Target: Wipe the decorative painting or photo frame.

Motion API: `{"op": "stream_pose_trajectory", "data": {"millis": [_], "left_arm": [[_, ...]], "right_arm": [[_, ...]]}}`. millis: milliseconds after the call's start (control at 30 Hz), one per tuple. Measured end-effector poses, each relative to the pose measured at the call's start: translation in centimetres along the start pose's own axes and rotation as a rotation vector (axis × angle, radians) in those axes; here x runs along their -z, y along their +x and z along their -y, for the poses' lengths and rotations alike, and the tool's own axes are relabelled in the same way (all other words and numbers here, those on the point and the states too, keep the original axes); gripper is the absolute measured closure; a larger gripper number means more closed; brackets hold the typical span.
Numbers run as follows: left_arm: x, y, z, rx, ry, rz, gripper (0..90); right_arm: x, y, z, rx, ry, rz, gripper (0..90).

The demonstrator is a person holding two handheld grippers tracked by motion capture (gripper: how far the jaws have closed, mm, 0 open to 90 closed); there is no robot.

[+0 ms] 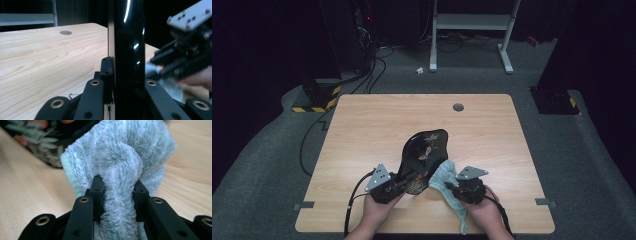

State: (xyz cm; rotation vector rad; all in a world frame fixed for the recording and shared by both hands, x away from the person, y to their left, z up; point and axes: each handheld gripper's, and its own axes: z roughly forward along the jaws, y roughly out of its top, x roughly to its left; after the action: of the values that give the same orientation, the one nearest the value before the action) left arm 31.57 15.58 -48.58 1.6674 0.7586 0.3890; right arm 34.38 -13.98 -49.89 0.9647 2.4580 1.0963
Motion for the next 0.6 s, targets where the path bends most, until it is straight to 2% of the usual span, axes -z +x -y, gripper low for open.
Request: {"op": "stream_pose_trajectory", "data": {"millis": [133,167,200,233,300,400,467,500,600], "left_arm": [[0.2,0.2,-0.1,0.001,-0.004,0.003,65.6],[0.3,0.2,-0.1,-0.002,-0.003,0.004,64.0],[0.4,0.1,-0.1,-0.01,0.001,0.004,62.3],[0.4,0.1,-0.1,-0.019,0.005,0.006,60.0],[0.6,-0.1,0.1,-0.034,0.022,0.003,56.2],[0.9,-0.3,0.4,-0.057,0.051,-0.029,49.8],[1.1,-0.2,0.5,-0.037,0.066,-0.025,45.8],[1.3,-0.2,0.6,-0.036,0.072,-0.023,43.3],[1.8,-0.4,0.9,-0.052,0.09,-0.03,41.5]], "right_arm": [[2.2,-2.0,0.6,-0.052,-0.05,0.065,66.8],[2.6,-2.6,0.9,-0.056,-0.054,0.099,66.1],[2.8,-2.9,1.1,-0.059,-0.05,0.122,66.0],[2.9,-3.4,1.6,-0.082,-0.047,0.135,65.8],[2.9,-4.0,2.1,-0.108,-0.041,0.145,65.1],[2.6,-4.6,2.8,-0.086,-0.001,0.193,62.6],[2.2,-5.0,3.1,-0.097,0.01,0.178,61.0],[2.1,-5.2,3.1,-0.108,0.005,0.169,59.4],[1.9,-5.3,3.0,-0.095,0.012,0.176,54.3]]}}
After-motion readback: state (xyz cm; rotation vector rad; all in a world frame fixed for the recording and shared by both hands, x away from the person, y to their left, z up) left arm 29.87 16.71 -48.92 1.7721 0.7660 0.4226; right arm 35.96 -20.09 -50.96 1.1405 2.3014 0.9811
